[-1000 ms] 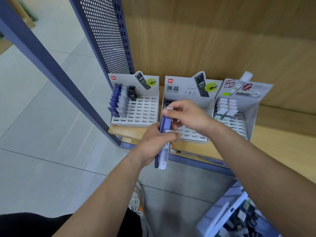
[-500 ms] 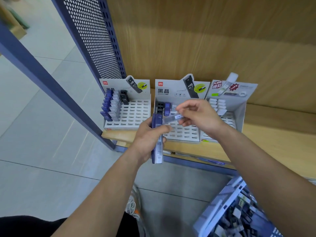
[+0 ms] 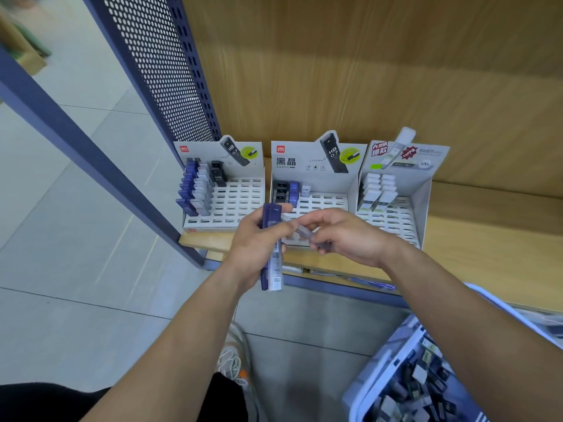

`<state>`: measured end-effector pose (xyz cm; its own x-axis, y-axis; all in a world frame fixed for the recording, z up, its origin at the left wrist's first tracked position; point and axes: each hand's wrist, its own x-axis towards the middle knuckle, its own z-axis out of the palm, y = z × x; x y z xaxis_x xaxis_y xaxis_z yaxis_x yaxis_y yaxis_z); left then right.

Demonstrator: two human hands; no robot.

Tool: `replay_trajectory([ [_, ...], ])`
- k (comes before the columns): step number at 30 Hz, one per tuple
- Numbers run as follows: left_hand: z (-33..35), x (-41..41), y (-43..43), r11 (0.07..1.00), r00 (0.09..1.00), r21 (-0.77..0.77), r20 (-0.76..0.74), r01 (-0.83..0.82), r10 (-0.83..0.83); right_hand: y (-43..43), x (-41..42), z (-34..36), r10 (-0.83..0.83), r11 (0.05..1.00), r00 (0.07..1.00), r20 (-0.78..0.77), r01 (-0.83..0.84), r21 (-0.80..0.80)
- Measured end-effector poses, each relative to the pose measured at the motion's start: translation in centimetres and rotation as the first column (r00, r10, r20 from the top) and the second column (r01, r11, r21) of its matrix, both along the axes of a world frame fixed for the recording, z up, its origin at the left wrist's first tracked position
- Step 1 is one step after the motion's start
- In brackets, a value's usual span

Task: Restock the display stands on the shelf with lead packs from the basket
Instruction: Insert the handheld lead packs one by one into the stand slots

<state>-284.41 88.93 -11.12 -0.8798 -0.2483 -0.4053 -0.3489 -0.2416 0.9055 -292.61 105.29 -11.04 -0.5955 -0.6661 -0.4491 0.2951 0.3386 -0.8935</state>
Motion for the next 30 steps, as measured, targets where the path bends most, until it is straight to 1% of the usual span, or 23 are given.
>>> replay_trajectory([
  [2,0.1,0.2,-0.1,1.0,1.0,-0.02,0.001,-0.018,0.018,0.2,0.2,0.5,0.071,0.997,0.993,-0.091,-0.07,0.024],
  [4,0.5,0.5,-0.2,0.999,1.0,-0.039,0.007,-0.028,0.028,0.3,0.4,0.9,0.083,0.997,0.988,-0.128,-0.081,0.018],
  [10,3.4,1.9,-0.8,0.998,0.999,-0.059,-0.038,0.004,-0.007,-1.0,2.0,2.4,-0.022,0.999,0.987,-0.161,0.016,-0.037],
  [12,4.7,2.9,-1.8,0.997,0.999,-0.082,-0.032,0.01,-0.013,-1.7,2.5,3.2,-0.027,0.998,0.982,-0.186,0.016,-0.061],
  [15,6.1,5.1,-5.0,0.98,1.0,-0.197,0.022,0.012,-0.008,-2.7,3.1,4.0,-0.007,0.996,0.98,-0.198,-0.011,-0.089],
  [18,6.6,8.1,-9.0,0.948,0.994,-0.318,0.101,-0.001,0.035,-4.2,3.5,4.3,0.028,0.998,0.965,-0.261,-0.044,-0.054],
  [21,6.4,10.9,-12.0,0.911,0.98,-0.412,0.178,-0.006,0.087,-7.0,3.7,3.9,-0.014,0.999,0.941,-0.339,0.003,-0.032],
  [24,5.2,12.9,-13.7,0.909,0.966,-0.417,0.232,-0.011,0.118,-10.5,3.3,2.6,-0.051,0.998,0.905,-0.423,0.065,0.02],
  [26,4.2,13.3,-14.3,0.917,0.958,-0.398,0.247,-0.039,0.148,-12.8,2.7,1.3,-0.044,0.993,0.853,-0.52,0.094,0.07],
  [30,3.1,12.0,-15.0,0.932,0.963,-0.351,0.209,-0.087,0.168,-16.7,1.3,-1.2,-0.084,0.985,0.801,-0.592,0.156,0.071],
])
